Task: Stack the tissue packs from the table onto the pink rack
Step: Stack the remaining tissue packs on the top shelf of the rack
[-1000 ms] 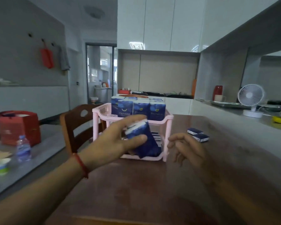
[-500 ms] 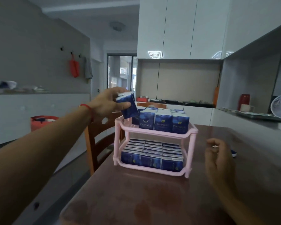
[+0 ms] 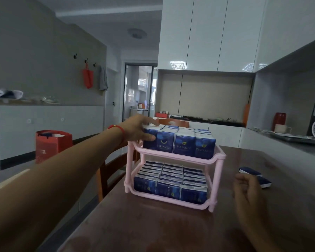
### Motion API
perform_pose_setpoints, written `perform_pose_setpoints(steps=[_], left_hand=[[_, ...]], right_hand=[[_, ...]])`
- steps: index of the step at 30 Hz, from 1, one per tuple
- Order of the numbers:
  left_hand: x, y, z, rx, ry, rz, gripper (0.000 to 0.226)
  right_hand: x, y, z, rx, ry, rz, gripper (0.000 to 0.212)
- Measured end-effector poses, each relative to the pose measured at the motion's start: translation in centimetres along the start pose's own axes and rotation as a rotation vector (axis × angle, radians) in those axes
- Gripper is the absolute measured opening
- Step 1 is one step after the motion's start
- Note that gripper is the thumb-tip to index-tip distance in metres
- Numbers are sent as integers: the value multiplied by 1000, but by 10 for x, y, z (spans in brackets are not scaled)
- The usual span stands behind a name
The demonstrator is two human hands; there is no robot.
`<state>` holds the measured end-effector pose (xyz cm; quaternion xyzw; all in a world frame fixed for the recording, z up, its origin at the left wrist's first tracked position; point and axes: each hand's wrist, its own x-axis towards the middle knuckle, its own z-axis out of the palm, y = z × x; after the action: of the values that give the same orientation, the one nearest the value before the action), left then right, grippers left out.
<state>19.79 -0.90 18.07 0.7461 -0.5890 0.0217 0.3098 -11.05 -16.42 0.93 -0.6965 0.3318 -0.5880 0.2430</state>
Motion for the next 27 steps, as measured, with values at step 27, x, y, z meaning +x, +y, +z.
perform_pose_setpoints(steps=[27], left_hand=[[-137, 109, 109, -166, 637, 603, 20]], right_hand=[[37, 47, -19, -9, 48, 581, 27]])
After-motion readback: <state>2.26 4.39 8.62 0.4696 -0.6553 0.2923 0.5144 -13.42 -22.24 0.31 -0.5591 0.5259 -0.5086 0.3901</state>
